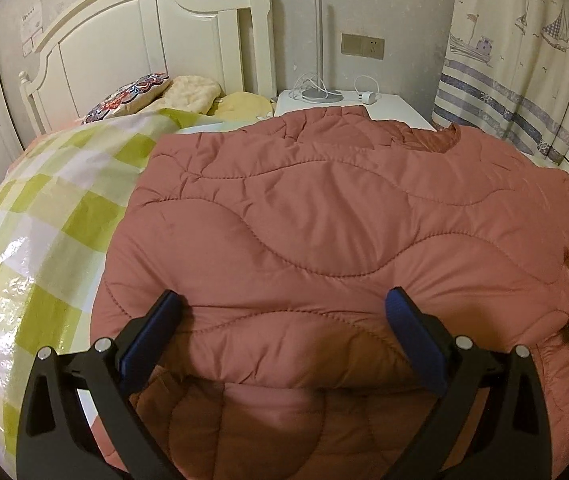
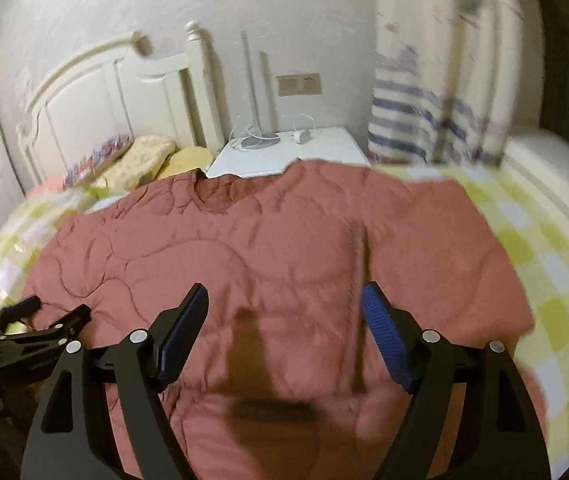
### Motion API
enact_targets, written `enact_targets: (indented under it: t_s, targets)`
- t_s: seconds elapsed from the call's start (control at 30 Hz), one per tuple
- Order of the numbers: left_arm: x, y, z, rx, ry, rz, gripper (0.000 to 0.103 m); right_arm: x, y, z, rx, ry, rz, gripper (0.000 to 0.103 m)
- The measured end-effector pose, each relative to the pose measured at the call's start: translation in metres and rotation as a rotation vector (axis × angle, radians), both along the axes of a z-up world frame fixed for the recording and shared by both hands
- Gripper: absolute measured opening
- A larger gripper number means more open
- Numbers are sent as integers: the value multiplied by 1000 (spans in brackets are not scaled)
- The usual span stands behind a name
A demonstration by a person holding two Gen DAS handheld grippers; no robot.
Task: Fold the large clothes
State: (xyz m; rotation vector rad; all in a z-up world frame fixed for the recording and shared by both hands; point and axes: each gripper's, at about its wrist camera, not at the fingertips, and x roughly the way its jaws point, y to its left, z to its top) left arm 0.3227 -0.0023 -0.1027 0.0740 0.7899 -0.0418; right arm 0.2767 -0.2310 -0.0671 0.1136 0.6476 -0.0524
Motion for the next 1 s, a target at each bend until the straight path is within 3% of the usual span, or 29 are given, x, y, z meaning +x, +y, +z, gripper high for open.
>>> enact_targets:
  t_s: [0.07,0.17,0.23,0.3,0.53,0.63,0.77,0.9,1.0]
  targets:
    - [-2,-1,0,-1,-1,0,101,13,12,5,-67,-2,18,76]
    - [-2,0,0,-1,-1,0,101,37,21,3,-85,27,30,76]
    - [-2,0,0,-1,-1,0,101,57,26,-12,-96,105,55,84]
    - [-2,0,0,-5,-1,0,101,70,28,-31,-106,196,83,84]
    - [-3,1,2,-7,-1,0,101,67,5,-11,-95,127,-6,85]
    - [-3,0,2,-7,-1,-2,101,76,-12,-31,-30,201,6,89]
    - [-4,0,2,-8,-1,-1,101,74,-21,-18,17,203,36,89]
    - [-4,1,1,-9,-1,-2,101,78,-46,8,-50,120,-33,89]
    - [-4,1,1,-8,-1,-2,101,96,-74,3,-49,169,-85,89]
